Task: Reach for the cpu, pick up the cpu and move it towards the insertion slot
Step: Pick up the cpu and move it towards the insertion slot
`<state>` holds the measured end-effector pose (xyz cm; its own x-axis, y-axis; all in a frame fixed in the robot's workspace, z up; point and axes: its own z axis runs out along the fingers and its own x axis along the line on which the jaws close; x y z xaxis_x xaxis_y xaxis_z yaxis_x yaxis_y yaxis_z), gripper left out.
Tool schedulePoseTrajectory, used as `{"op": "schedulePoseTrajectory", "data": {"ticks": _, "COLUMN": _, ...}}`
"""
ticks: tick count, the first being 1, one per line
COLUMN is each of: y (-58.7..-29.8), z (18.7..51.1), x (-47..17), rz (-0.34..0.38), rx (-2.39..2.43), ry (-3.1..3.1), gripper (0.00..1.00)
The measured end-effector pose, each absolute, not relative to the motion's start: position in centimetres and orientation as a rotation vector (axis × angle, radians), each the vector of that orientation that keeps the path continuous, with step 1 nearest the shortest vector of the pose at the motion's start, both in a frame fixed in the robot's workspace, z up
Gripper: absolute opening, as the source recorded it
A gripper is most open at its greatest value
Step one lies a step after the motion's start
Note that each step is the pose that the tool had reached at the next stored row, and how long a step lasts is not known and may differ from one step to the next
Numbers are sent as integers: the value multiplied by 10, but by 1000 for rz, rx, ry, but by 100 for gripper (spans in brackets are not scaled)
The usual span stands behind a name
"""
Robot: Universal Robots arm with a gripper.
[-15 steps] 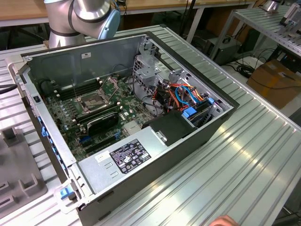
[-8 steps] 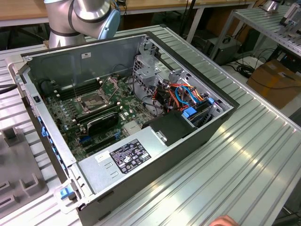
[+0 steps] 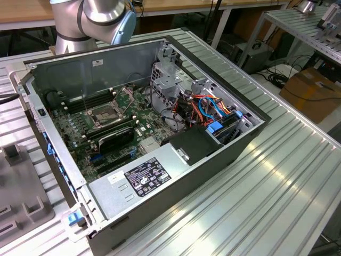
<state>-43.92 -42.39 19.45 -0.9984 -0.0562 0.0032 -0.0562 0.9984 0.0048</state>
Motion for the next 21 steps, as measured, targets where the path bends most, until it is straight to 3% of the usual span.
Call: {"op": "schedulePoseTrajectory", "data": {"ticks": 21, "y": -424, "z": 202, "x": -439, "rz": -7, "rx": 88, "ry": -3137, "gripper": 55}}
